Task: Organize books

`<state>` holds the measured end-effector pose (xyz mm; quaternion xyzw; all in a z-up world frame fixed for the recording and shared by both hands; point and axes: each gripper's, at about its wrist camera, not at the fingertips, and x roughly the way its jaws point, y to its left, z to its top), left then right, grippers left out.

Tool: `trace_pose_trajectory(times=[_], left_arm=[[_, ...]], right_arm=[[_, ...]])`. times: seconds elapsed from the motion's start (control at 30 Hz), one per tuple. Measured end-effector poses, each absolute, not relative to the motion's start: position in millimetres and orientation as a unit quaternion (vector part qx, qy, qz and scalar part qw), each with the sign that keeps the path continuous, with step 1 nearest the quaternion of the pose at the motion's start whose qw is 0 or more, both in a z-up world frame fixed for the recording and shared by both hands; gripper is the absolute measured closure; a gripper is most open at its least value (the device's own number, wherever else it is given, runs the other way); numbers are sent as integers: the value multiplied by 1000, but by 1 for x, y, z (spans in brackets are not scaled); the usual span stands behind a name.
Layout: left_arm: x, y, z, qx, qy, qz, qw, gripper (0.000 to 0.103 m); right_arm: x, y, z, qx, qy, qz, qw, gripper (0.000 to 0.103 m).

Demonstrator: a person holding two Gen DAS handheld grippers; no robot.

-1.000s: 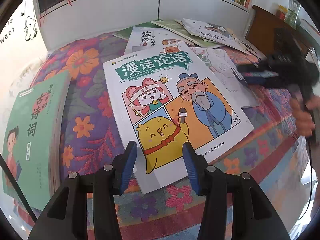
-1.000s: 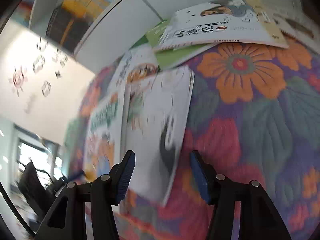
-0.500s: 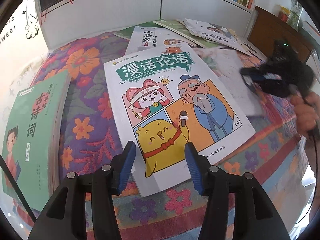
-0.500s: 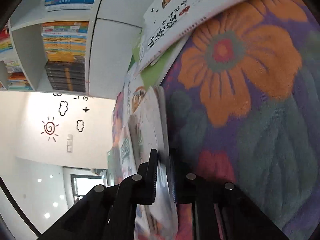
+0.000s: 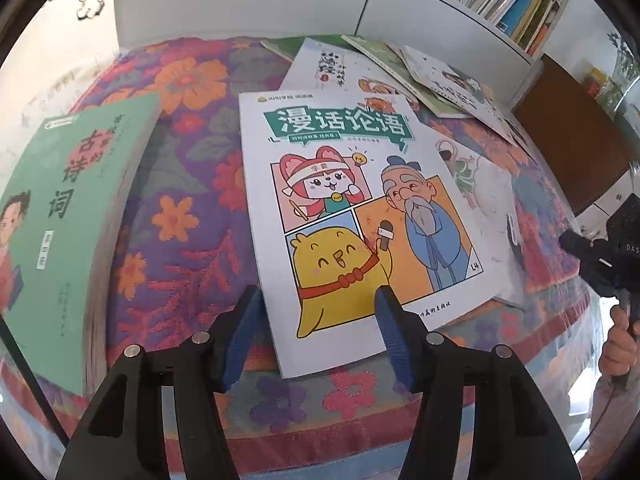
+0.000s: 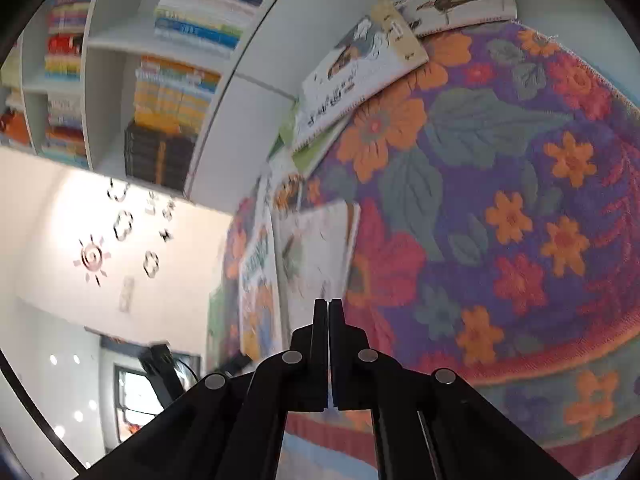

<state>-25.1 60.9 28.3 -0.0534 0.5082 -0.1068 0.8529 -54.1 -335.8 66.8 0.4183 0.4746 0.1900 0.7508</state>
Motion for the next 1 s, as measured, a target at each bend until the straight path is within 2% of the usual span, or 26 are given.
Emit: trace_pose_trajectory(times=[0.23,0.53,0.63,0.7,0.87,1.0], left_arm=[[-28,54,29,-27,506,-101,856,48],[-24,56,25,-27,511,-105,853,44],[-21,56,26,-24,512,-104,852,44],[-19,54,28,-15,513,-105,852,44],[-11,60,23,-32,525,-127,841,43],[-12,57,23,-22,523,-126,842,43]], right_arm=[[-6,-291,30,389,542,189,720,97],[7,-299,25,406,546,184,709,87],[4,-301,30,409,547,188,705,80],[8,-299,31,416,544,196,702,65],[22,-286,36,413,524,212,714,51],[29,-281,37,404,513,239,718,50]])
